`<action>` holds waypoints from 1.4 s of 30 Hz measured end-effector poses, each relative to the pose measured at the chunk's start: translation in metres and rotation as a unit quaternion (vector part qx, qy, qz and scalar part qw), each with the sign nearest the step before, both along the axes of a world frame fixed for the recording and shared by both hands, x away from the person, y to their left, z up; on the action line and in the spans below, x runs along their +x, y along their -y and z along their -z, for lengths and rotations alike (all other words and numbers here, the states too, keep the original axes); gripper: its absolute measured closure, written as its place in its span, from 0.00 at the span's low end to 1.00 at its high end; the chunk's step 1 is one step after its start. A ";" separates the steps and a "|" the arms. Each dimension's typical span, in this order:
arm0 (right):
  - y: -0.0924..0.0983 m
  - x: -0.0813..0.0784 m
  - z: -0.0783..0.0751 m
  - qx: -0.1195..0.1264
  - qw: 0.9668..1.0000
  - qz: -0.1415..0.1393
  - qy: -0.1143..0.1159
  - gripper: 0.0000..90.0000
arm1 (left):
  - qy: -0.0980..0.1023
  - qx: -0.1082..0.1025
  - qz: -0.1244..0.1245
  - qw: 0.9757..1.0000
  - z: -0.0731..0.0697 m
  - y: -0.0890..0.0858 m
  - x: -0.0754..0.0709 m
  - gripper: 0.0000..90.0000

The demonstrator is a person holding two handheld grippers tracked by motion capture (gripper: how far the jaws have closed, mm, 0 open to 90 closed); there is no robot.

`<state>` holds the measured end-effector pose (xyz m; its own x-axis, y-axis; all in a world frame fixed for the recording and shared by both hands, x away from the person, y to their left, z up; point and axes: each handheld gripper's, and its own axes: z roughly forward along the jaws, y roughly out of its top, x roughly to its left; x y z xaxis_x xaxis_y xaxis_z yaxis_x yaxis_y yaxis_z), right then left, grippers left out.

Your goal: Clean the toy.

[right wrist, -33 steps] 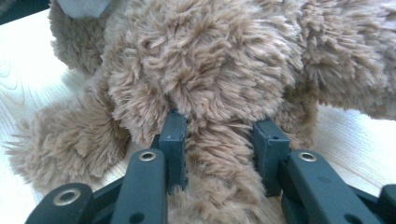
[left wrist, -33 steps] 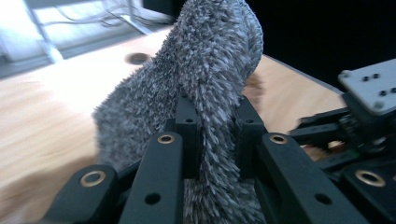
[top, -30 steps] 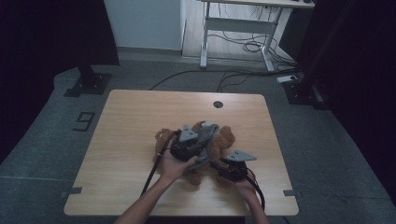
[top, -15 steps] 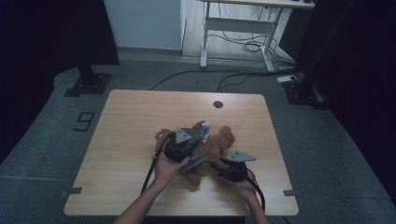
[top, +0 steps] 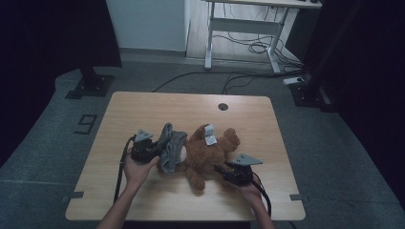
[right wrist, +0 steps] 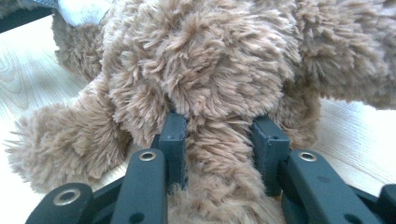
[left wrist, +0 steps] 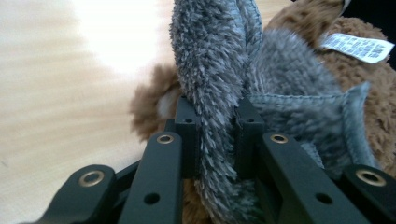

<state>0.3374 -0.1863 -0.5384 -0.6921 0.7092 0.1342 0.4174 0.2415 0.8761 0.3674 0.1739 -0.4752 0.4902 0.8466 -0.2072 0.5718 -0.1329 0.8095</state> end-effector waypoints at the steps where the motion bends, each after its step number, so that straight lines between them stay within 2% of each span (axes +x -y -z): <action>1: 0.000 0.000 0.000 0.000 1.000 0.000 0.001 0.70 | 0.002 0.002 0.000 1.000 0.000 0.000 0.000 0.85; 3: 0.000 0.000 0.000 0.001 1.000 0.000 0.001 0.70 | 0.005 0.016 -0.002 1.000 -0.001 0.000 0.000 0.85; 4: 0.000 0.000 0.000 0.001 1.000 0.000 0.000 0.70 | 0.009 0.030 -0.007 0.999 -0.001 0.000 0.000 0.85; 8: 0.000 0.000 0.001 0.003 1.000 0.001 0.000 0.70 | 0.000 0.039 -0.026 0.999 0.001 -0.008 0.002 0.85; 11: 0.001 0.001 0.001 0.005 1.000 0.000 -0.001 0.70 | -0.013 0.048 -0.040 0.998 0.008 -0.015 0.006 0.85; 13: 0.001 0.001 0.002 0.005 1.000 0.000 0.002 0.70 | -0.016 0.050 -0.039 0.998 0.014 -0.017 0.006 0.85; 17: 0.001 0.001 0.002 0.006 1.000 0.001 0.001 0.70 | -0.028 0.091 -0.043 0.995 0.025 -0.017 0.007 0.85; 20: 0.001 0.001 0.002 0.005 1.000 0.001 0.001 0.70 | -0.041 0.090 -0.039 0.994 0.034 -0.021 0.006 0.85; 24: 0.002 0.002 0.002 0.008 1.000 0.000 -0.001 0.70 | -0.064 0.118 -0.028 0.991 0.046 -0.024 0.007 0.84; 25: 0.002 0.002 0.002 0.007 1.000 0.001 -0.001 0.70 | -0.064 0.121 -0.024 0.990 0.046 -0.025 0.007 0.84; 27: 0.003 0.001 0.002 0.004 1.000 0.001 0.003 0.70 | -0.056 0.114 -0.019 0.992 0.039 -0.031 0.005 0.84; 28: 0.003 0.001 0.002 0.003 1.000 0.001 0.004 0.70 | -0.049 0.104 -0.021 0.993 0.032 -0.034 0.003 0.84; 29: 0.003 0.001 0.002 0.003 1.000 0.001 0.004 0.70 | -0.038 0.087 -0.023 0.995 0.020 -0.038 0.001 0.84; 30: 0.004 0.002 0.003 0.004 1.000 0.001 0.003 0.70 | -0.032 0.078 -0.023 0.996 0.013 -0.040 0.000 0.84; 33: 0.004 0.002 0.002 0.005 1.000 0.000 0.003 0.70 | 0.005 0.054 -0.017 0.998 -0.019 -0.036 -0.006 0.84; 34: 0.004 0.002 0.002 0.005 1.000 0.000 0.003 0.70 | 0.020 0.049 -0.010 0.999 -0.031 -0.030 -0.008 0.84; 35: 0.004 0.002 0.002 0.004 1.000 0.001 0.004 0.70 | 0.026 0.047 -0.004 0.999 -0.037 -0.025 -0.009 0.84; 36: 0.004 0.002 0.002 0.004 1.000 0.001 0.004 0.70 | 0.036 0.044 0.011 0.998 -0.046 -0.013 -0.010 0.84; 41: 0.004 0.002 0.003 0.006 1.000 0.000 0.004 0.70 | 0.048 0.056 0.064 0.995 -0.058 0.036 -0.008 0.84; 42: 0.004 0.002 0.003 0.006 1.000 0.000 0.003 0.70 | 0.046 0.057 0.078 0.994 -0.058 0.052 -0.007 0.84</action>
